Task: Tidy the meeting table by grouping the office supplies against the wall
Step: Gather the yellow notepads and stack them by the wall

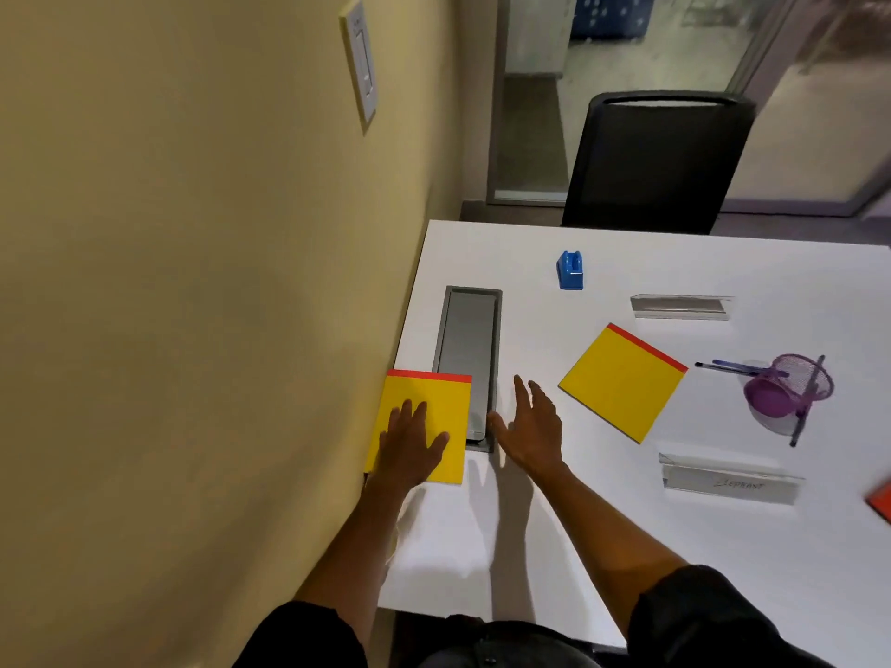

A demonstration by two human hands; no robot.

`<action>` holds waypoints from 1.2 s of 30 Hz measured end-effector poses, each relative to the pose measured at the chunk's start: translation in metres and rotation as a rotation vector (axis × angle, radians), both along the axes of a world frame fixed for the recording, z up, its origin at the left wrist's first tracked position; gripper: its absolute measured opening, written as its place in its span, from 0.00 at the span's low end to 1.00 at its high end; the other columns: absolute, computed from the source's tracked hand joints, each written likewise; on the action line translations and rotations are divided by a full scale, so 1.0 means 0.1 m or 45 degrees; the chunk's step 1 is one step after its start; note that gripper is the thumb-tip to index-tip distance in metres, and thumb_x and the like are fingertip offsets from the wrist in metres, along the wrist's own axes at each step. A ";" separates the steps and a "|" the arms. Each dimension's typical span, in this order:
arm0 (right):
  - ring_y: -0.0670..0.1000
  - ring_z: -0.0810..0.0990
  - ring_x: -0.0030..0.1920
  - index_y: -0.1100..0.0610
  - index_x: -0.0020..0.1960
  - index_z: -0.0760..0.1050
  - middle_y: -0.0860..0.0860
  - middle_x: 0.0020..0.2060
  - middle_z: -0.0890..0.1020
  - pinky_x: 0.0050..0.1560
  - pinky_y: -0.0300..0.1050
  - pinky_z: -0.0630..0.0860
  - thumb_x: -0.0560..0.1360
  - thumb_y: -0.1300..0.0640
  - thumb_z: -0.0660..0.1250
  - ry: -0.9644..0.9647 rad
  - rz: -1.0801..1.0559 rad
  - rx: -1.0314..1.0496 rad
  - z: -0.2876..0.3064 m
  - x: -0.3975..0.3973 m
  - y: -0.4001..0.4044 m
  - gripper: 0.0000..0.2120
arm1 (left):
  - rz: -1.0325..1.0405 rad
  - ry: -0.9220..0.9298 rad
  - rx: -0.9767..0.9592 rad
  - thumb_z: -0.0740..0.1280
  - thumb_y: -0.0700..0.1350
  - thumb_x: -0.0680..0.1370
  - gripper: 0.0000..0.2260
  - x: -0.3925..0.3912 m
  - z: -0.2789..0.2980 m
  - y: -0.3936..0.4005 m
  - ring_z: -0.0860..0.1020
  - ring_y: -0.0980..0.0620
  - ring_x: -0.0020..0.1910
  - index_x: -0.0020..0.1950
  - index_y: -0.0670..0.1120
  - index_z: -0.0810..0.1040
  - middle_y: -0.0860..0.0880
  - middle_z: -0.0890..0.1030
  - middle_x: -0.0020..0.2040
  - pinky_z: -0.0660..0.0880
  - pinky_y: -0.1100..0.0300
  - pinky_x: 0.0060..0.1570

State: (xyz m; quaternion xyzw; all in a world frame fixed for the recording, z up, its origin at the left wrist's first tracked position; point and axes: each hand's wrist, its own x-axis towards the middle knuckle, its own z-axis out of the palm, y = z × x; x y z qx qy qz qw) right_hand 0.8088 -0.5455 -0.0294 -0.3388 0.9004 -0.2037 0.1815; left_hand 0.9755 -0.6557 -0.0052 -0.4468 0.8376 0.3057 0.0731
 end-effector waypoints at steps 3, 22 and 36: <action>0.59 0.52 0.78 0.49 0.79 0.46 0.54 0.79 0.50 0.75 0.59 0.56 0.77 0.36 0.57 0.139 -0.008 0.059 0.12 0.02 0.18 0.37 | -0.095 0.002 -0.137 0.56 0.60 0.80 0.32 -0.04 0.15 0.15 0.44 0.44 0.79 0.79 0.49 0.48 0.47 0.45 0.80 0.48 0.41 0.75; 0.61 0.50 0.78 0.48 0.79 0.42 0.55 0.79 0.45 0.75 0.61 0.54 0.77 0.37 0.58 0.161 -0.351 0.121 0.33 -0.40 1.19 0.39 | -0.522 -0.033 -0.139 0.56 0.64 0.78 0.35 -0.98 0.28 0.72 0.40 0.42 0.78 0.79 0.53 0.44 0.47 0.40 0.80 0.44 0.38 0.74; 0.61 0.56 0.77 0.51 0.79 0.43 0.57 0.79 0.48 0.75 0.58 0.59 0.79 0.38 0.56 0.016 -0.416 0.184 -0.08 -1.48 1.07 0.38 | -0.621 -0.172 -0.050 0.57 0.57 0.81 0.33 -2.07 0.06 0.63 0.41 0.41 0.78 0.79 0.49 0.44 0.44 0.41 0.80 0.47 0.38 0.74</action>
